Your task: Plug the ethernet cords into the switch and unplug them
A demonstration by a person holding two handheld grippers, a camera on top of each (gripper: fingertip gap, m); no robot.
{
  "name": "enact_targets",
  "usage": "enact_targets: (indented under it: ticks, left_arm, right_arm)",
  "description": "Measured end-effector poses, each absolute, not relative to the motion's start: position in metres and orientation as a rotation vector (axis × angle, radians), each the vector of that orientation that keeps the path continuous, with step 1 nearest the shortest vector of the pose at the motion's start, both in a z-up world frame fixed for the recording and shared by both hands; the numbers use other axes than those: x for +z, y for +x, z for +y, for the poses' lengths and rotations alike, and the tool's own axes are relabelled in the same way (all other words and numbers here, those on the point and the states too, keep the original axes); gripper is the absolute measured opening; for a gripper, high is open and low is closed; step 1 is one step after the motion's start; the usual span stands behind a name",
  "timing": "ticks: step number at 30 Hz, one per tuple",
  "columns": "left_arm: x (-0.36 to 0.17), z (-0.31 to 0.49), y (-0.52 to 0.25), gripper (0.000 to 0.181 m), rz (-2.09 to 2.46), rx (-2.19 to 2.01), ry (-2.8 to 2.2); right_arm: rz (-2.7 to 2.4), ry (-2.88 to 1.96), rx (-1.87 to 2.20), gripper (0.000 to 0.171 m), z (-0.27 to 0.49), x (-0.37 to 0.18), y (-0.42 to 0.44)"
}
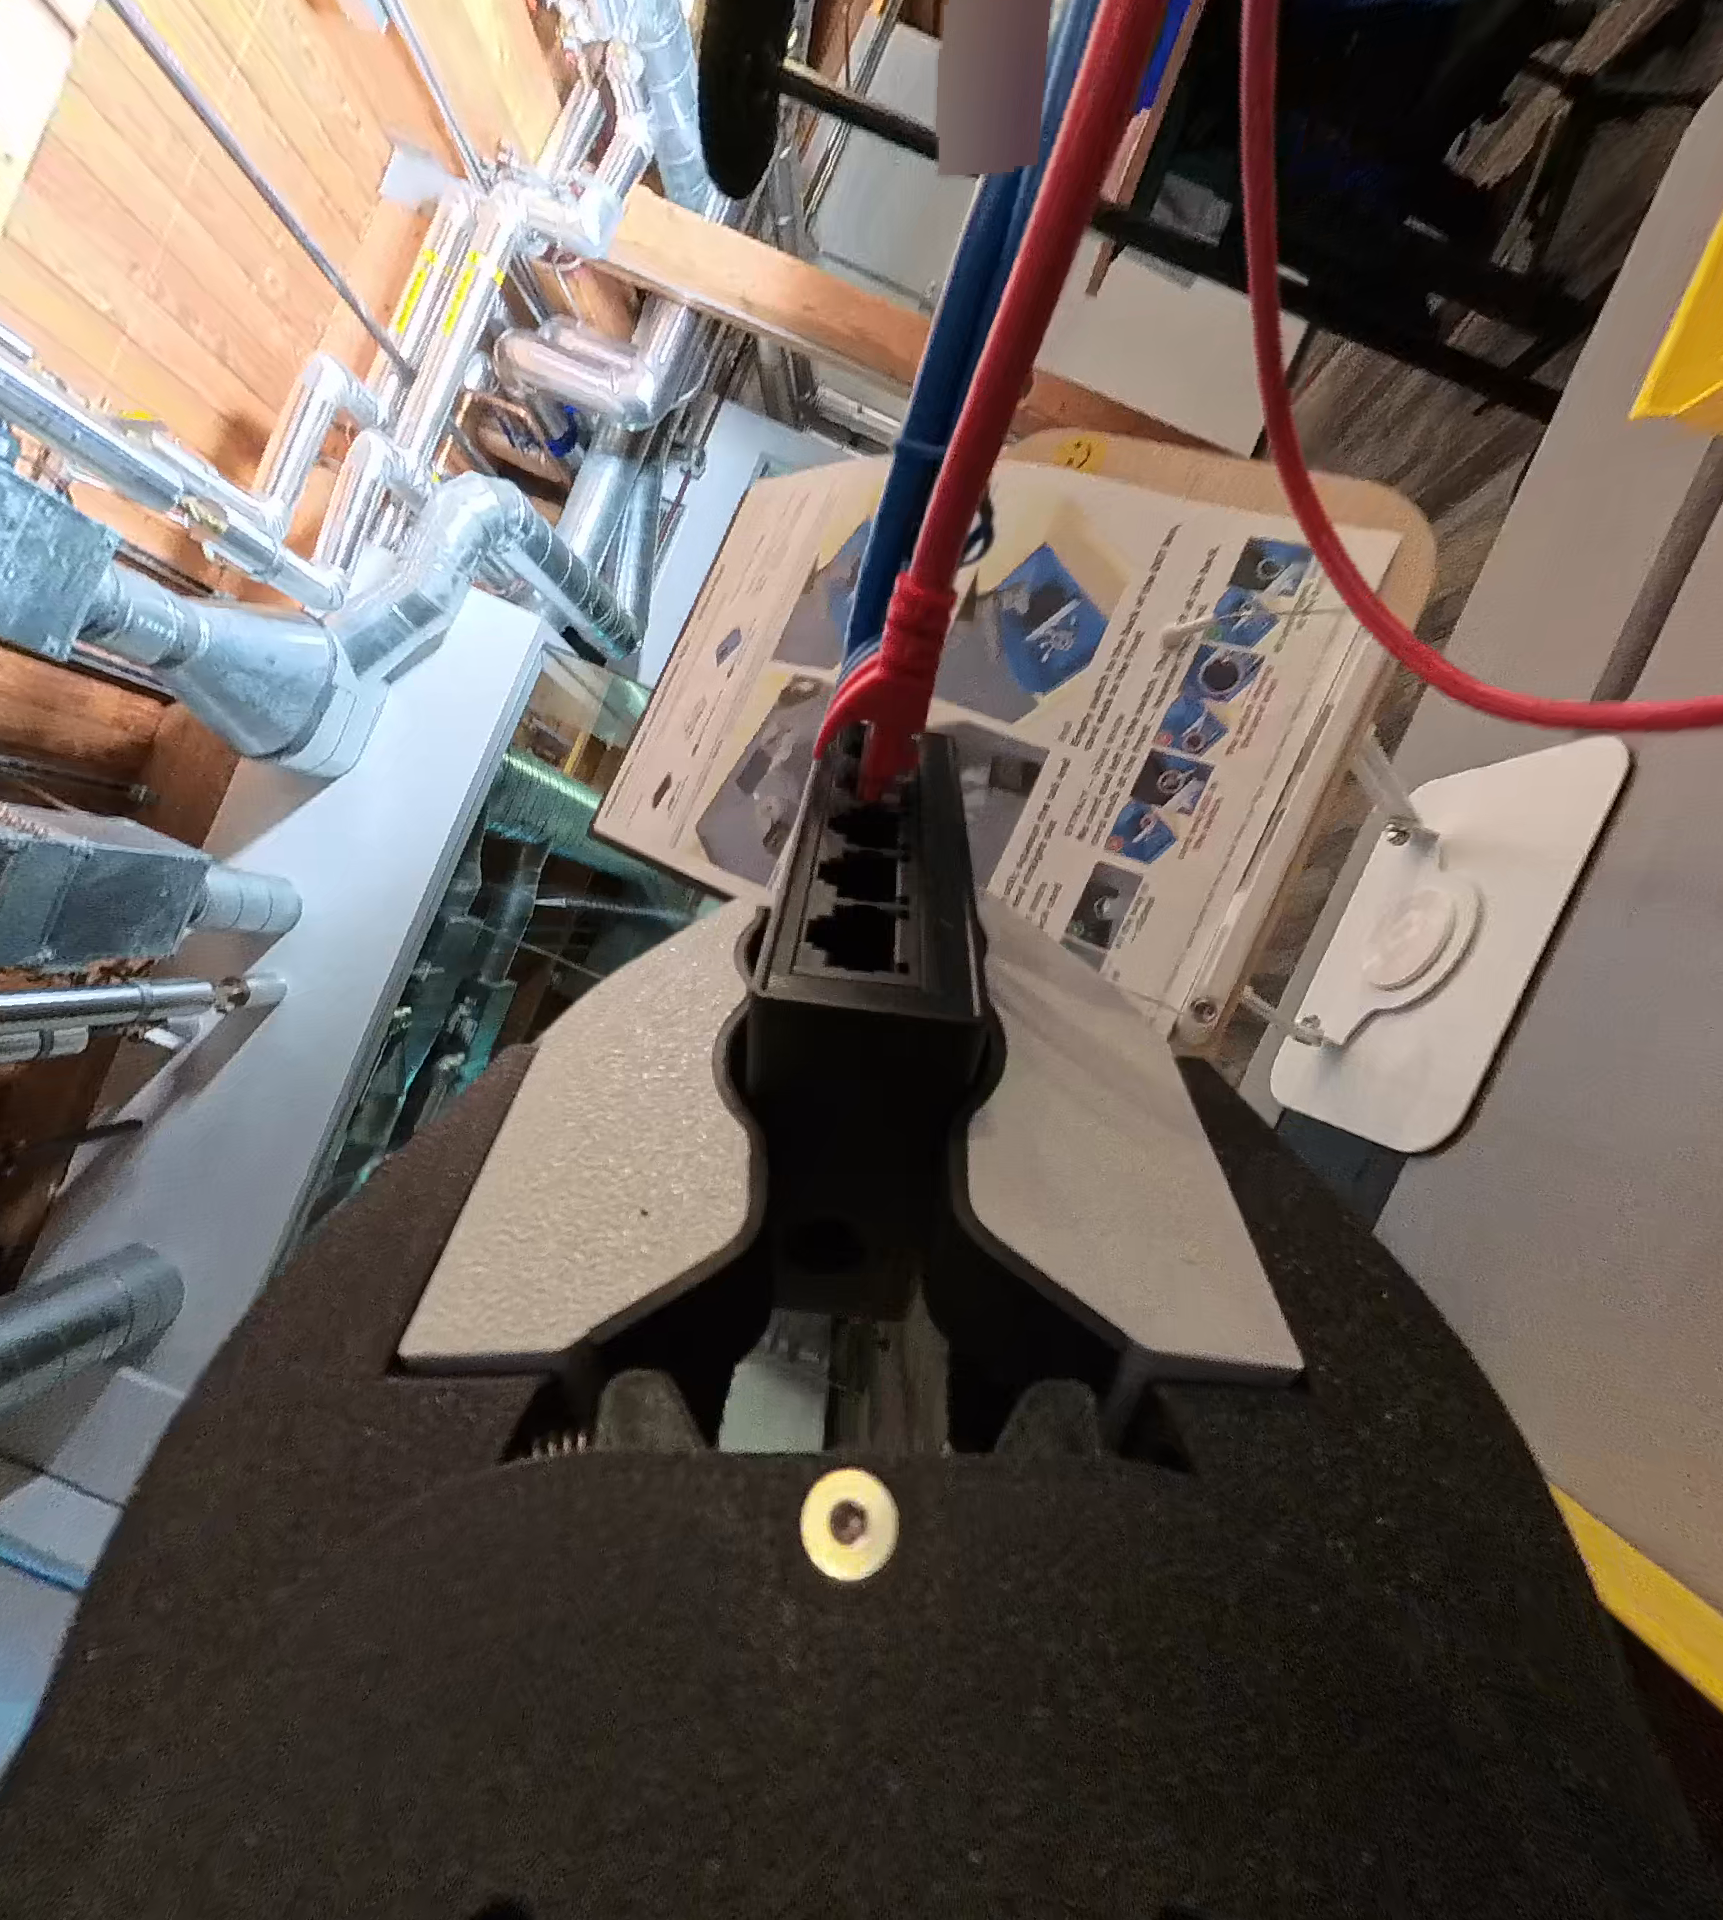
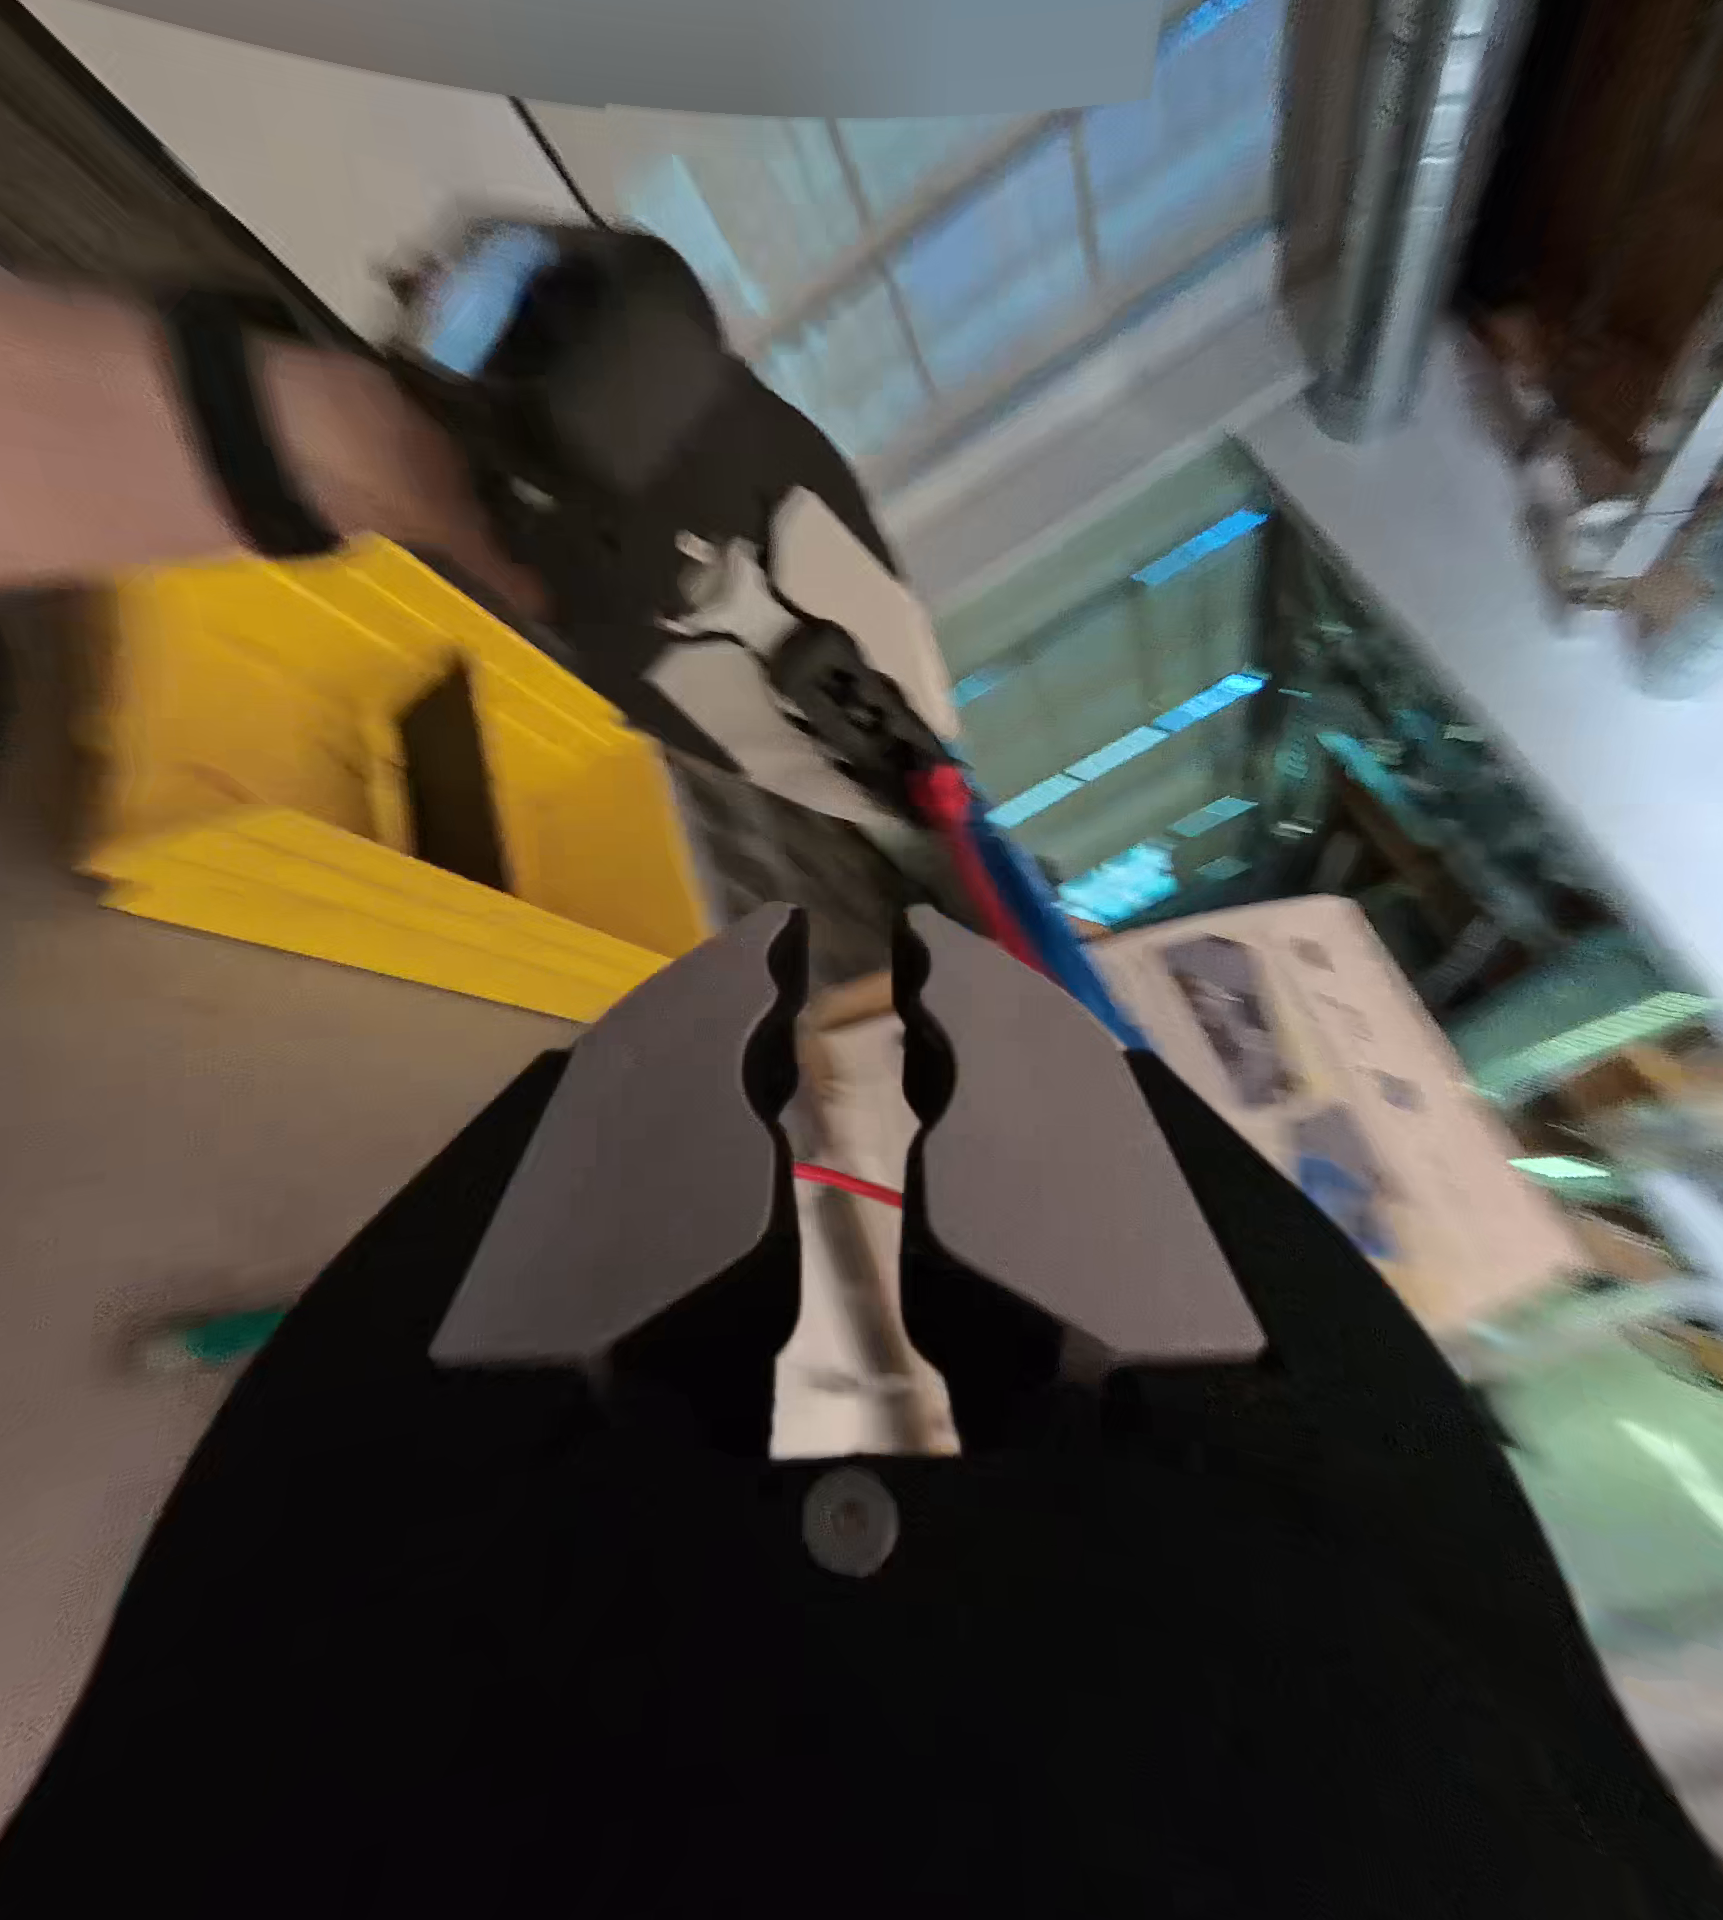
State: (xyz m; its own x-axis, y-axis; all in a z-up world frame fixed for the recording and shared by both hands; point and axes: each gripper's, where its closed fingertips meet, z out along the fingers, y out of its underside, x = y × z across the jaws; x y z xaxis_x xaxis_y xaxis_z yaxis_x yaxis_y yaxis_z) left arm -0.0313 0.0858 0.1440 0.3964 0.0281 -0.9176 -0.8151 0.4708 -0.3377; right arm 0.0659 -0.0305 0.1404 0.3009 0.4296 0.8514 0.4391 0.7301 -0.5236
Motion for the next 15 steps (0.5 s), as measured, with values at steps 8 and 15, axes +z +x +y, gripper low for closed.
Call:
enact_targets:
  ticks: [8, 15]
  left_arm:
    - [0.152, 0.09, -0.051, 0.031, 0.96, 0.648, -0.95]
    - [0.157, 0.09, -0.06, 0.031, 0.929, 0.662, -0.956]
  right_arm:
    - [-1.41, -1.387, 0.535, 0.005, -0.002, -0.027, 0.079]
    - [-1.216, -1.914, 0.564, 0.002, 0.048, -0.125, 0.089]
